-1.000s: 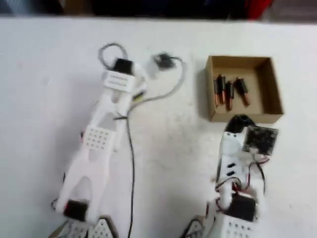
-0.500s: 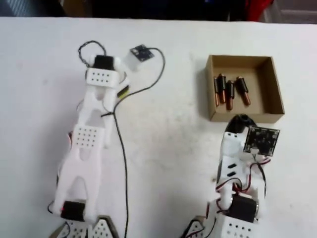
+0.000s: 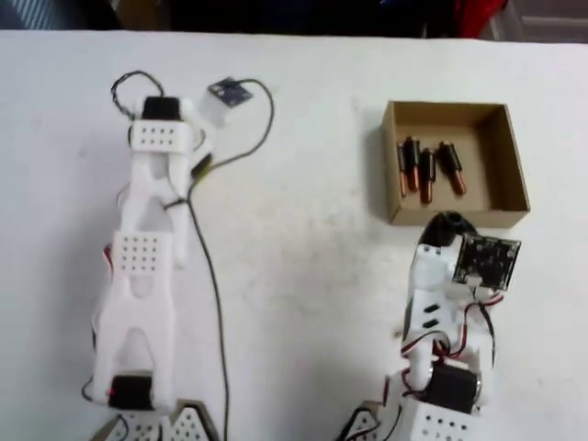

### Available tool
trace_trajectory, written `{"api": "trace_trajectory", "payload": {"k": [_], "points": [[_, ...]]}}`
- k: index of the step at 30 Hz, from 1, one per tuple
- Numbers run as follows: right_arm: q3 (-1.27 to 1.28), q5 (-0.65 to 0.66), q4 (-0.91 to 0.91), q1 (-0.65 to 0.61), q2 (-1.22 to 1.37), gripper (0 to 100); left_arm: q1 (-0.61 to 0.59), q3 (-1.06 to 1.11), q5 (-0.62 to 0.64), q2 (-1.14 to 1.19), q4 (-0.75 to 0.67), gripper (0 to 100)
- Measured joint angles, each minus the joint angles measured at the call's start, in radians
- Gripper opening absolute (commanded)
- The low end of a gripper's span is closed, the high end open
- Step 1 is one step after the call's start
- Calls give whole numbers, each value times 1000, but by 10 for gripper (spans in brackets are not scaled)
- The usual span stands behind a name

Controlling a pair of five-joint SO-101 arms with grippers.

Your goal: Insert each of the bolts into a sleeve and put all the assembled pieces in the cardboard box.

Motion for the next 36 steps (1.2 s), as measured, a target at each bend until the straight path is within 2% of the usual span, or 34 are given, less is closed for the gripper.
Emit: {"api": "trace_trajectory", "payload": {"k": [3, 11, 14, 20, 28, 36], "points": [[0, 0, 0, 0, 0, 18, -2, 144, 0, -91, 0, 22], [0, 0, 0, 0, 0, 18, 35, 698, 2, -399, 2, 23], [0, 0, 0, 0, 0, 18, 63, 815, 3, -477, 6, 23], [0, 0, 0, 0, 0, 18, 61, 867, 3, -500, -100, 24], [0, 0, 0, -2, 0, 18, 61, 867, 3, -500, -110, 24], [0, 0, 0, -2, 0, 18, 61, 873, 3, -617, -110, 23]]}}
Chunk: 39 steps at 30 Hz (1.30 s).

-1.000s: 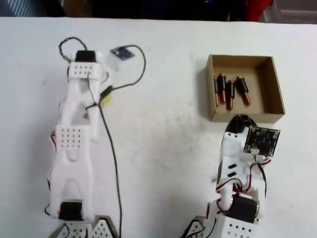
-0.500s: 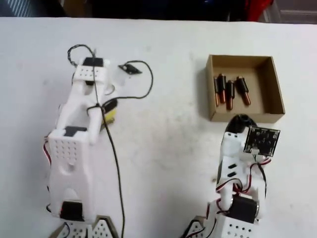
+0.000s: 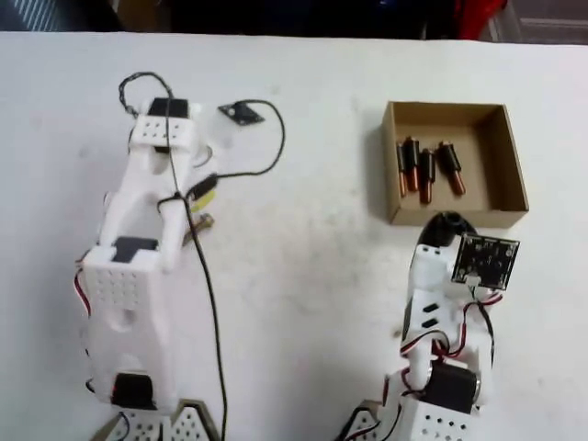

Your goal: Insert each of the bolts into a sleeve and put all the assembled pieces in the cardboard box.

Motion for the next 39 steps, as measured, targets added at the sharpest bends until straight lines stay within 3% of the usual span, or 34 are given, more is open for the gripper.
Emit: {"api": "trace_trajectory", "payload": {"k": [5, 12, 18, 21, 29, 39], "points": [[0, 0, 0, 2, 0, 18, 0, 8, -35, -63, 101, 28], [0, 0, 0, 2, 0, 18, -38, 52, -54, -209, 109, 158], [0, 0, 0, 2, 0, 18, -38, 252, -54, -399, 107, 166], [0, 0, 0, 2, 0, 18, -38, 431, -54, -480, 14, 212], [0, 0, 0, 2, 0, 18, -37, 789, -87, -559, -414, 225], [0, 0, 0, 2, 0, 18, -32, 804, -109, -508, -528, 222]]}}
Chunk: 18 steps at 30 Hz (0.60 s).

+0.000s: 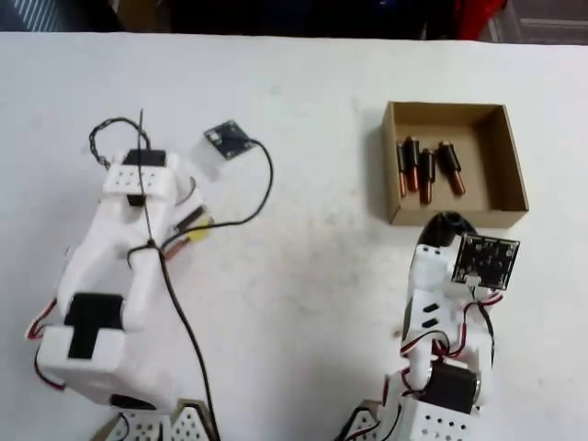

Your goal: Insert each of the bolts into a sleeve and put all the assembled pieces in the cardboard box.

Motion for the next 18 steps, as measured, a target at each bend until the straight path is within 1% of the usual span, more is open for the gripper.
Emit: {"api": "trace_trajectory", "payload": {"k": [5, 15, 18], "points": [[0, 0, 0, 0, 0, 18, 0, -57, 0, 126, 0, 221], [0, 0, 0, 0, 0, 18, 2, -170, 0, 221, 0, 221], [0, 0, 0, 0, 0, 18, 2, -193, 0, 261, 0, 170]]}}
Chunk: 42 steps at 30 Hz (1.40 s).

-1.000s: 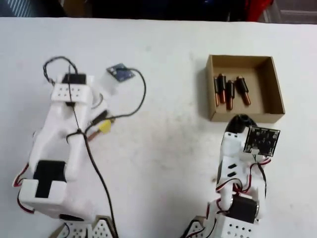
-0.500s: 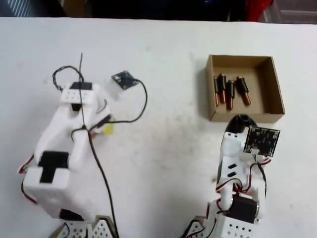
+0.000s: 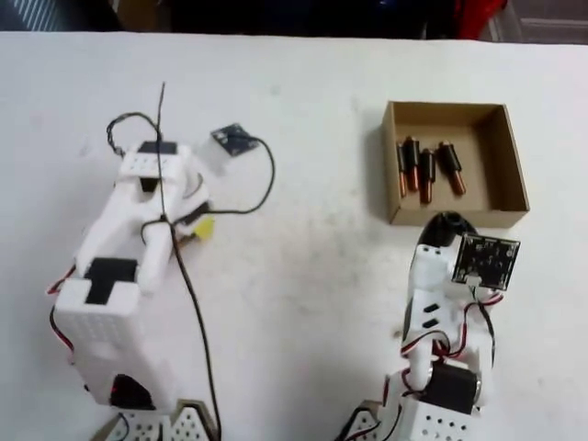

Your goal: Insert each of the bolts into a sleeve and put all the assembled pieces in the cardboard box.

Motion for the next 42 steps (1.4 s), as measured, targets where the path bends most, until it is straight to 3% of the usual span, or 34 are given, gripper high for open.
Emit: {"api": "trace_trajectory", "payload": {"k": [5, 17, 21, 29, 37, 39, 42], "points": [[0, 0, 0, 0, 0, 18, 28, -25, 0, 41, 8, 97], [0, 0, 0, 0, 0, 18, 60, -112, 0, 115, 14, 94], [0, 0, 0, 0, 0, 18, 61, -166, 0, 120, 98, 47], [0, 0, 0, 0, 0, 18, 72, -298, 0, 121, 288, 49], [0, 0, 0, 0, 0, 18, 74, -305, 0, 121, 311, 23], [0, 0, 0, 0, 0, 18, 77, -305, 38, 121, 311, 23], [0, 0, 0, 0, 0, 18, 77, -307, 210, 121, 311, 23]]}}
